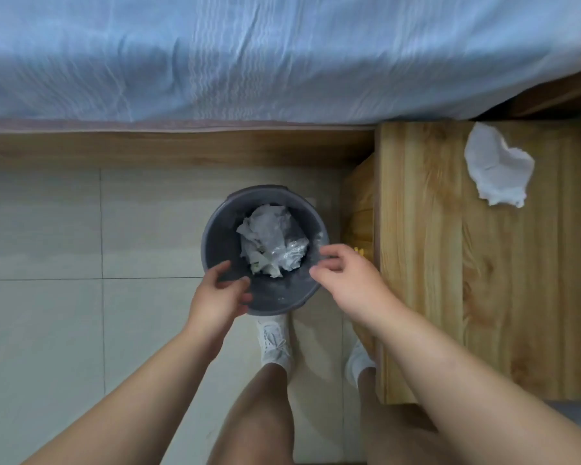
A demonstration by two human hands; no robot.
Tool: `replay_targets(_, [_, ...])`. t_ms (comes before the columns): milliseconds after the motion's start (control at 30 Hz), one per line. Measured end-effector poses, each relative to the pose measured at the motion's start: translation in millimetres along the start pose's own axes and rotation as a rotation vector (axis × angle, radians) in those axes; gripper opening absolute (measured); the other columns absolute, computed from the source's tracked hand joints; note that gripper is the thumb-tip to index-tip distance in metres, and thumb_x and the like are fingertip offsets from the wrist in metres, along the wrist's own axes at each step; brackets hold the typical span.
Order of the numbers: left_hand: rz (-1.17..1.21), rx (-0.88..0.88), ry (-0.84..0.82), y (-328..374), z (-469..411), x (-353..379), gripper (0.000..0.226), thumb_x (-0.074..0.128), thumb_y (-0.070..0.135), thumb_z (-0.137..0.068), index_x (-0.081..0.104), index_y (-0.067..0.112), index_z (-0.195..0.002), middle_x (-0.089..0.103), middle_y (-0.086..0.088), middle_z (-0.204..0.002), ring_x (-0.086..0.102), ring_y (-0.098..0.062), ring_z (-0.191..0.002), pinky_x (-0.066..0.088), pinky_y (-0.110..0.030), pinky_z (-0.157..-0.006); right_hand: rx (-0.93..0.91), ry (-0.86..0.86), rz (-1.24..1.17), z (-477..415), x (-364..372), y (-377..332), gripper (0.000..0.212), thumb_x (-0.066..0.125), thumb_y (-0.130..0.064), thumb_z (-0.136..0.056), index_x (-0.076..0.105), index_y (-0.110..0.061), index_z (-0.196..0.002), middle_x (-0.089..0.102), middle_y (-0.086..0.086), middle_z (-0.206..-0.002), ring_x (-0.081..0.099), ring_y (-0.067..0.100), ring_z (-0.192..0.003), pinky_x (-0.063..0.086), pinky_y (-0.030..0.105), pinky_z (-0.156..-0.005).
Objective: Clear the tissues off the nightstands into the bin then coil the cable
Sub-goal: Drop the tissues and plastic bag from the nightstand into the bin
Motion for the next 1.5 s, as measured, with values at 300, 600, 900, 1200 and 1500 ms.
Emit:
replay_targets(300, [-0.082, 0.08, -0.099, 37.8, 61.8, 53.3, 0.025, 0.061, 0.023, -0.109, 0.063, 0.027, -0.133, 0.077, -0.011, -0.107, 0.071, -0.022, -0.083, 0.057, -0.036, -0.069, -0.204, 0.384, -0.093, 51.1, -193.8, -42.5, 0.013, 0.07, -0.022, -0.093, 0.069, -0.035, -0.093, 0.074, -0.005, -0.092, 0.072, 0.019, -0.091, 0.062, 0.047, -0.084])
replay_targets(600, [-0.153, 0.1, -0.106, 53.4, 85.4, 99.2, 0.021, 0.06, 0.024, -0.109, 0.066, 0.029, -0.128, 0.078, -0.008, -0.104, 0.074, -0.021, -0.083, 0.06, -0.037, -0.072, -0.354, 0.625, 0.577, 27.3, -273.7, -57.6, 0.046, 0.076, -0.032, -0.089, 0.069, -0.017, -0.132, 0.063, 0.007, -0.14, 0.051, 0.035, -0.123, 0.047, 0.046, -0.099])
replay_targets(900, [-0.162, 0.117, -0.077, 55.3, 86.0, 95.7, 0.024, 0.06, 0.023, -0.108, 0.067, 0.026, -0.13, 0.078, -0.006, -0.101, 0.071, -0.012, -0.072, 0.057, -0.032, -0.067, -0.263, 0.497, 0.706, 4.0, -245.1, -31.4, 0.028, 0.063, -0.02, -0.101, 0.071, -0.007, -0.125, 0.065, 0.017, -0.114, 0.061, 0.038, -0.104, 0.05, 0.043, -0.082])
replay_targets(1200, [-0.027, 0.098, -0.079, 39.5, 83.1, 68.7, 0.02, 0.059, 0.022, -0.109, 0.068, 0.026, -0.126, 0.077, -0.004, -0.101, 0.069, -0.008, -0.07, 0.055, -0.023, -0.059, -0.407, 0.397, 0.49, 53.4, -169.6, -48.9, 0.018, 0.058, -0.023, -0.102, 0.065, -0.021, -0.086, 0.057, -0.01, -0.08, 0.055, 0.01, -0.073, 0.037, 0.024, -0.054])
replay_targets(1500, [-0.013, 0.053, -0.08, 24.9, 67.9, -11.7, 0.019, 0.055, 0.023, -0.11, 0.071, 0.025, -0.12, 0.076, -0.003, -0.104, 0.07, -0.015, -0.079, 0.057, -0.03, -0.069, -0.251, 0.27, 0.178, 69.7, -46.2, -51.5, 0.035, 0.052, -0.039, -0.099, 0.053, -0.013, -0.075, 0.051, -0.006, -0.061, 0.045, 0.013, -0.058, 0.038, 0.037, -0.056])
Point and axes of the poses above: each hand's wrist, its own z-axis away from the middle knuckle, its own x-axis out of the palm, y = z × x, the point moved 7 cm from there along -z, towards the middle knuckle
